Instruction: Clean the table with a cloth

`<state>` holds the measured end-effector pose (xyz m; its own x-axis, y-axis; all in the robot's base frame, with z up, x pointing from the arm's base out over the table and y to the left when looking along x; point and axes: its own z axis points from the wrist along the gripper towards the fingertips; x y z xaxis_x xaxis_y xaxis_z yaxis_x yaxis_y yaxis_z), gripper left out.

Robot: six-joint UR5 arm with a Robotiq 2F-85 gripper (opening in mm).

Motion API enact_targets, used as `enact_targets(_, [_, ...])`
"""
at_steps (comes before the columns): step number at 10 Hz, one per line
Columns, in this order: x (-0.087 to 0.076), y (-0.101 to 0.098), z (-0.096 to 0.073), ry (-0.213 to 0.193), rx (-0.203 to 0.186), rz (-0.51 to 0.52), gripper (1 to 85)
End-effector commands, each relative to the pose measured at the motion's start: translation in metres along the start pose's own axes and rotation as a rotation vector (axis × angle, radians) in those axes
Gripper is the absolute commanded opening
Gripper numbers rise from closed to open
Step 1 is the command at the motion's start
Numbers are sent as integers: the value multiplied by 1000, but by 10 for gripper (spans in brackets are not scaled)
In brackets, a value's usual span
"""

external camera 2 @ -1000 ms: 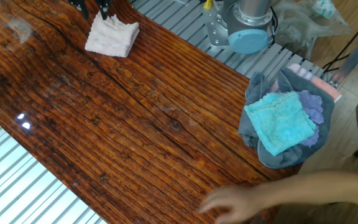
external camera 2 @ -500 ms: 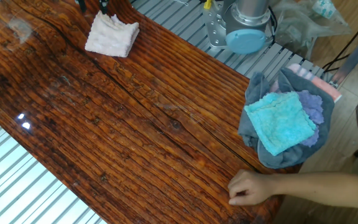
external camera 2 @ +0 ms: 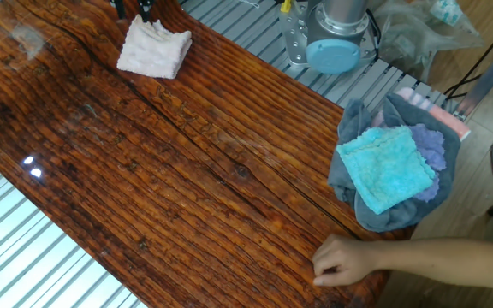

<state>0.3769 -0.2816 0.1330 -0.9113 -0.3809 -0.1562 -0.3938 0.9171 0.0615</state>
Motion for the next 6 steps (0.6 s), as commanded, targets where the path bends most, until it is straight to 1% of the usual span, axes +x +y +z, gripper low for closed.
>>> enact_targets(1, [29, -4, 2, 99, 24, 19, 510])
enact_targets(2, [34, -1, 1, 118, 13, 33, 510])
enact_targets(3, [35, 4, 1, 121, -5, 49, 510])
enact_targets(4, [38, 12, 0, 133, -33, 55, 513])
enact_targets(5, [39, 10, 0, 139, -26, 44, 513])
enact_targets(6, [29, 17, 22, 109, -52, 47, 563])
